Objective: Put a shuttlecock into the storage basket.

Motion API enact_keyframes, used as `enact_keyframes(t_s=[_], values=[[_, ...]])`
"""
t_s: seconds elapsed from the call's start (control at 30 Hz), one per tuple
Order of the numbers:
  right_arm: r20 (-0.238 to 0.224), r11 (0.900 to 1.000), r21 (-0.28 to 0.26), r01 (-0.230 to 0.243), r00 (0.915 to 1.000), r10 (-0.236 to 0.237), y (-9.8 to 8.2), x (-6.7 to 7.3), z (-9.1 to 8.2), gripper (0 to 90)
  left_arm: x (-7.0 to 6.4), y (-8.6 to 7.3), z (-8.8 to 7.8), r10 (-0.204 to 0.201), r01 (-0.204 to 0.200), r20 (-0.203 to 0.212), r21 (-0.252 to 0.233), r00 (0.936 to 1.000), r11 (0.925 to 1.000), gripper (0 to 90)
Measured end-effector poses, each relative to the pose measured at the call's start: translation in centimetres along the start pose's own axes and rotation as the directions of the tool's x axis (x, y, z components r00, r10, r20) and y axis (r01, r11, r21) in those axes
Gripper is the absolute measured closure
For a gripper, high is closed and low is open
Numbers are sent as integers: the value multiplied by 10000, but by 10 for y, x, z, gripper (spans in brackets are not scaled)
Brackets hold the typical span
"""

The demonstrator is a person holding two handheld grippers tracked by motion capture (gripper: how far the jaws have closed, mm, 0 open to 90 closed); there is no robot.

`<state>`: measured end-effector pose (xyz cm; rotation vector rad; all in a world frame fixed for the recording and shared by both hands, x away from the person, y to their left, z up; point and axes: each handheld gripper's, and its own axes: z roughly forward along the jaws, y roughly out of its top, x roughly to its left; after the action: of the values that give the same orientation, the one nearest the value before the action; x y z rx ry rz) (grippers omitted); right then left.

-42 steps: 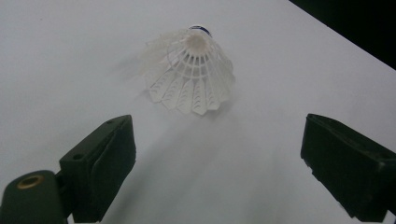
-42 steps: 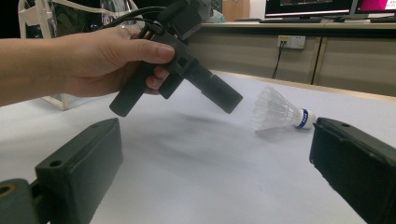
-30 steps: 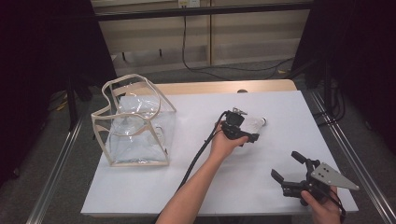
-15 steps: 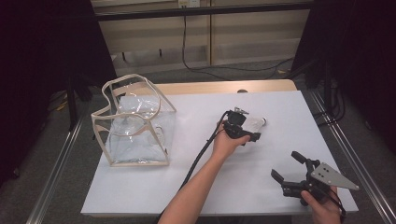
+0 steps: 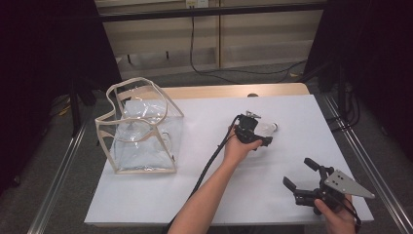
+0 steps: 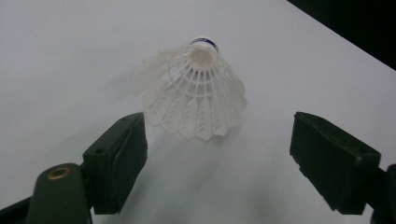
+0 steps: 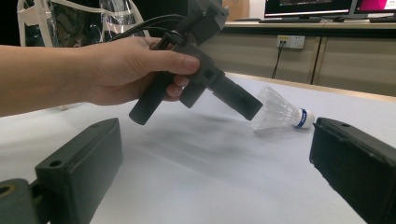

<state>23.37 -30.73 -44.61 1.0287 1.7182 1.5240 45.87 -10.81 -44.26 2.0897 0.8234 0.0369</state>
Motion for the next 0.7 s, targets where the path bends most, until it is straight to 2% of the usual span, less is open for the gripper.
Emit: enact_keyframes(t_s=[0.3,0.7], values=[[-4,10000,-5,-13,10000,13,0,0,0,23,1,0,3,-77,77,-87,-42,9999,10000,242],[-14,10000,-25,-6,10000,6,0,0,0,23,0,0,6,22,-23,-67,-118,10000,9999,301]])
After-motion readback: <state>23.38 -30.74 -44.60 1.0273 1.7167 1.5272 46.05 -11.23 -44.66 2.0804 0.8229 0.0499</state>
